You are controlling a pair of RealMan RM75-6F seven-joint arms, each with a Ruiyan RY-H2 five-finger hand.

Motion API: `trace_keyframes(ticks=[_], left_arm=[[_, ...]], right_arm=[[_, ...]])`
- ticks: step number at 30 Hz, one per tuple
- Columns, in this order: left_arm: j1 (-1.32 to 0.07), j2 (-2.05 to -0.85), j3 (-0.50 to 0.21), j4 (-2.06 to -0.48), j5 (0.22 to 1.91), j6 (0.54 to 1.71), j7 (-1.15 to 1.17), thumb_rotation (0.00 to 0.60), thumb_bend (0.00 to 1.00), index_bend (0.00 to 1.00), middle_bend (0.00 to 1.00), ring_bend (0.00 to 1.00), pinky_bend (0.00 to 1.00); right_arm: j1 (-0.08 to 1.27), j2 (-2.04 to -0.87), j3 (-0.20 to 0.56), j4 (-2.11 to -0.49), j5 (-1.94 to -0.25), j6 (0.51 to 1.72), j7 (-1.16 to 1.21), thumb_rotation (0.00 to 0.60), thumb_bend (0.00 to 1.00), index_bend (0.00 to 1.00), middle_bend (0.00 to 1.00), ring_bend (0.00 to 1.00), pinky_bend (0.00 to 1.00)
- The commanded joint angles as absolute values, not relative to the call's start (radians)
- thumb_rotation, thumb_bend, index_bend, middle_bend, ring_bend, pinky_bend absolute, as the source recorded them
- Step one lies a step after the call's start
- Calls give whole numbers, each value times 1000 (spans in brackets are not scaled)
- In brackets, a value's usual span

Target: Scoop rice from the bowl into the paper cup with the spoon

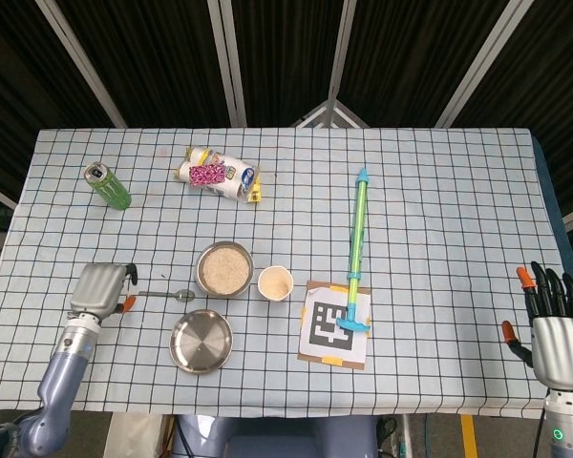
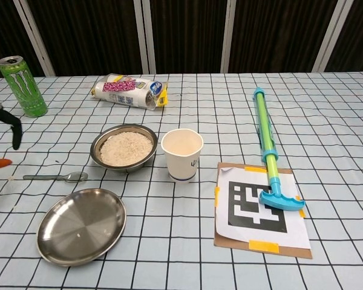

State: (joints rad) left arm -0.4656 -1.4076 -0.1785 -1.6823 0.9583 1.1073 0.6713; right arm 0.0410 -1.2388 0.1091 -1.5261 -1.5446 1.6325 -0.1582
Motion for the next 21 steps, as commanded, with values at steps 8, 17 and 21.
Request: trace_keyframes(ticks=[8, 17, 21], left_arm=[[-532, -1530, -171, -1564, 867, 1088, 751, 600, 374, 510, 1000, 1000, 1000], [-549, -1572, -159, -1502, 835, 1094, 755, 600, 374, 512, 1000, 1000, 1000], [-556, -1583, -154, -1479, 823, 1091, 750, 600, 375, 515, 1000, 1000, 1000]], right_arm=[[40, -1244, 111, -1521, -1548, 1640, -156, 600, 383, 0, 0, 0, 0], [39, -1246, 112, -1518, -1548, 1641, -156, 600, 384, 0, 0, 0, 0], [39, -1246, 112, -1519, -1547, 1641, -158, 600, 383, 0, 0, 0, 0]])
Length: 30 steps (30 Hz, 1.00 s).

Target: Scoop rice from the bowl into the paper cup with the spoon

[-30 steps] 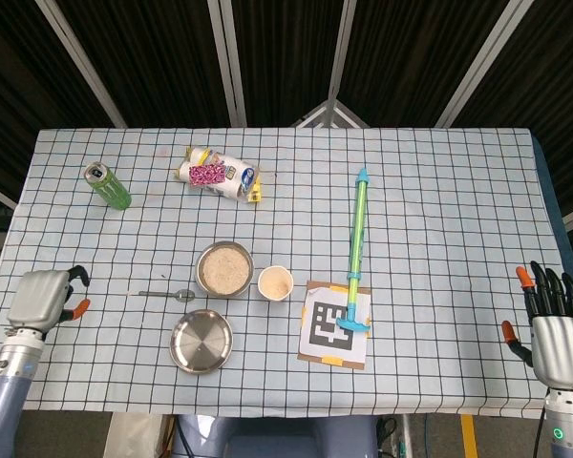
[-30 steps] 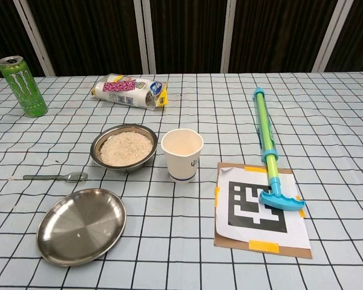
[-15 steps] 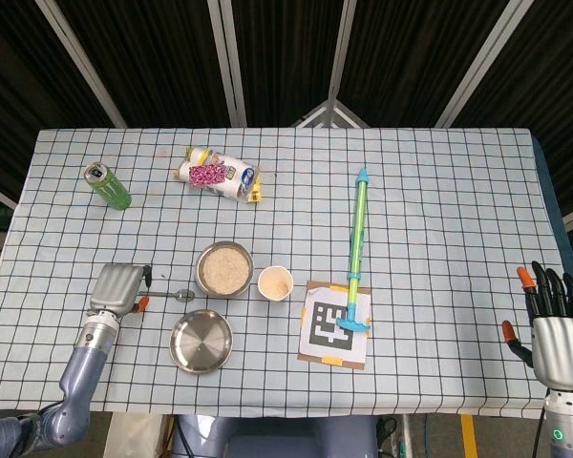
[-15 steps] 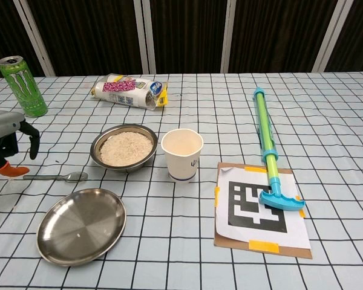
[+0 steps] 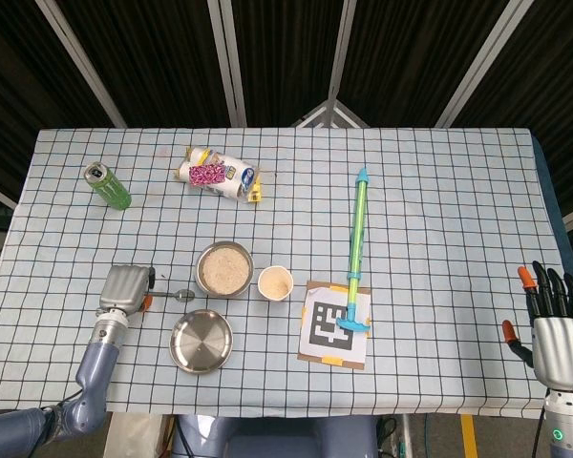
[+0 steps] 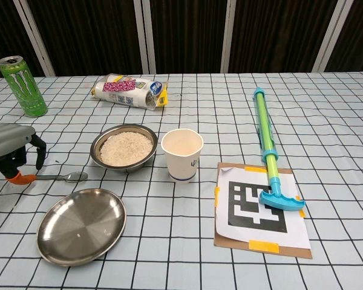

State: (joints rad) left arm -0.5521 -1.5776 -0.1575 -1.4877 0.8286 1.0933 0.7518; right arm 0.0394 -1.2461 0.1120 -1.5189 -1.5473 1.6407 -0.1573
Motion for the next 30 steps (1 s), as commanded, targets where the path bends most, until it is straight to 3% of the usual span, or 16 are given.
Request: trace_keyframes(ticks=[1, 30], left_arm=[[-558, -1586, -152, -1474, 821, 1091, 750, 600, 376, 515, 1000, 1000, 1000], [-581, -1607, -135, -1443, 781, 1097, 718, 600, 403, 570, 1000, 1000, 1000]], right_arm=[[39, -1246, 112, -1519, -1547, 1640, -158, 600, 383, 0, 0, 0, 0], [38, -1249, 114, -1517, -1548, 1644, -161, 600, 383, 0, 0, 0, 0]])
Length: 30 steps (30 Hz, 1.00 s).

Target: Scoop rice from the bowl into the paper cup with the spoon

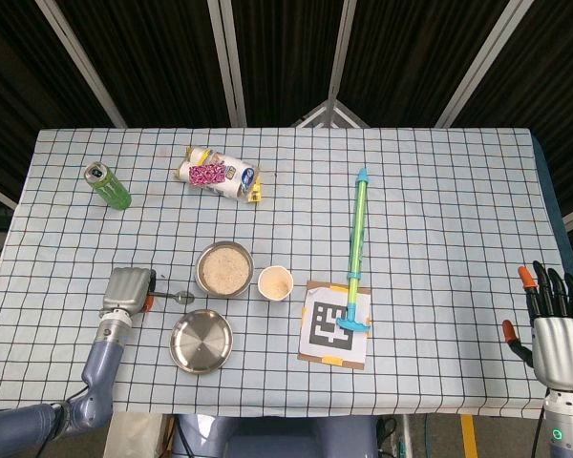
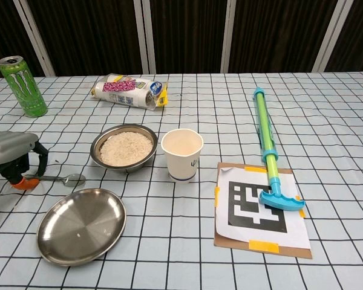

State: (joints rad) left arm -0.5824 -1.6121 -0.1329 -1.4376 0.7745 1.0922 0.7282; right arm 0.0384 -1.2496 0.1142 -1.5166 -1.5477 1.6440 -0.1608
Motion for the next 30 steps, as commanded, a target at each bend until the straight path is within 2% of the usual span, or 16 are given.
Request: trace_keyframes(ticks=[1, 16, 24, 30], left_arm=[[-580, -1603, -138, -1448, 785, 1101, 711, 600, 403, 571, 1000, 1000, 1000], [-601, -1494, -189, -1586, 809, 1154, 704, 600, 419, 576, 1000, 1000, 1000], [-707, -1453, -243, -1588, 718, 1123, 859, 600, 449, 584, 1000, 1000, 1000], [-817, -1453, -254, -1559, 626, 1095, 1023, 600, 457, 585, 1000, 1000, 1000]], right_arm=[[39, -1249, 114, -1517, -1548, 1643, -161, 600, 383, 0, 0, 0, 0], [39, -1248, 114, -1519, -1547, 1641, -162, 600, 383, 0, 0, 0, 0], [38, -1250, 115, -1516, -1548, 1645, -161, 600, 383, 0, 0, 0, 0], [36, -1252, 115, -1514, -1549, 1649, -159, 600, 383, 0, 0, 0, 0]])
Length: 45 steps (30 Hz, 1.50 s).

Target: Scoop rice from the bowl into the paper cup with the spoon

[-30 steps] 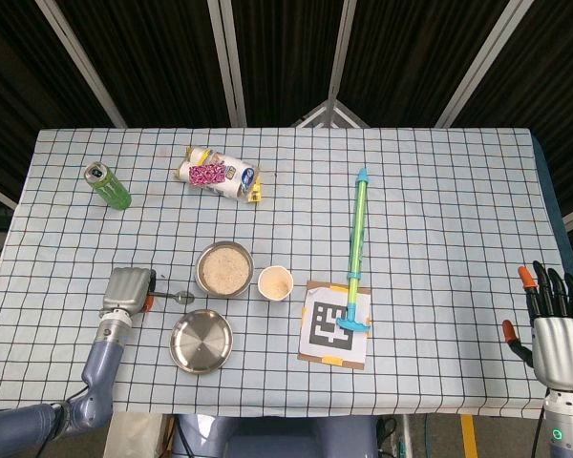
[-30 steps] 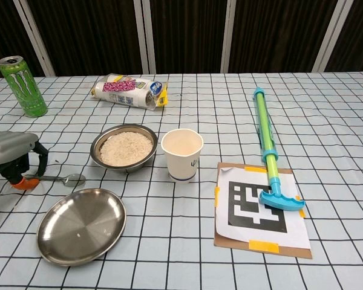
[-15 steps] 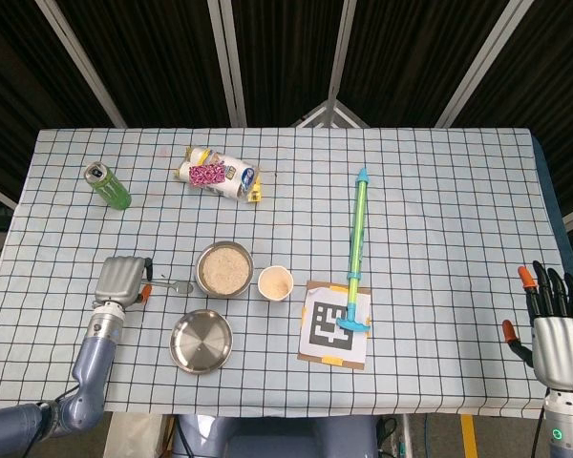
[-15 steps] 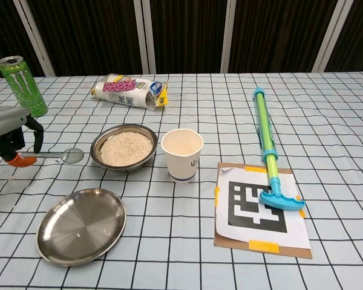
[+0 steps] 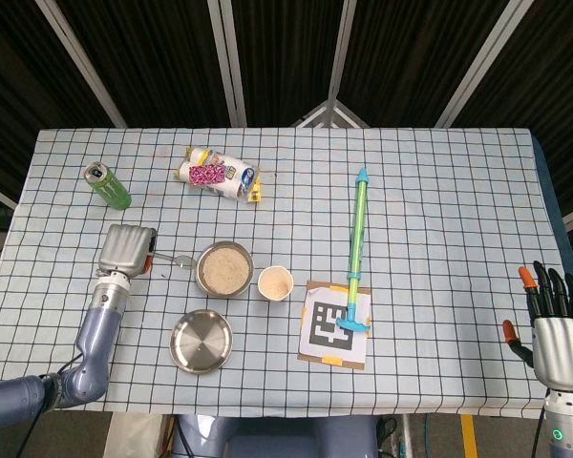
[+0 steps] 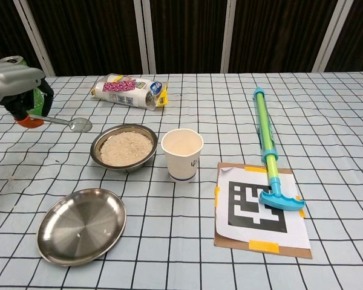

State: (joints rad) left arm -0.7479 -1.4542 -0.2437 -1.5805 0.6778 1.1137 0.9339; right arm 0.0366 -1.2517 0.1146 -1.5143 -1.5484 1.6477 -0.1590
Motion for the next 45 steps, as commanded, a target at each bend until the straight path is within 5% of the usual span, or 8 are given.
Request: trace_keyframes(ticks=[1, 16, 25, 45], left_arm=[[-838, -1458, -252, -1551, 621, 1093, 1049, 600, 457, 585, 1000, 1000, 1000], [-1031, -1564, -168, -1431, 630, 1084, 1306, 600, 461, 589, 1000, 1000, 1000], [-1081, -1602, -41, -1324, 798, 1059, 1385, 600, 469, 598, 1000, 1000, 1000], [-1116, -1650, 25, -1188, 1029, 1032, 1390, 600, 474, 604, 1000, 1000, 1000]], right_arm=[[36, -1253, 115, -1513, -1549, 1650, -159, 600, 383, 0, 0, 0, 0], [32, -1260, 115, -1511, -1555, 1662, -160, 600, 383, 0, 0, 0, 0], [30, -1263, 116, -1514, -1555, 1666, -166, 600, 383, 0, 0, 0, 0], [29, -1264, 118, -1517, -1554, 1666, -170, 600, 383, 0, 0, 0, 0]])
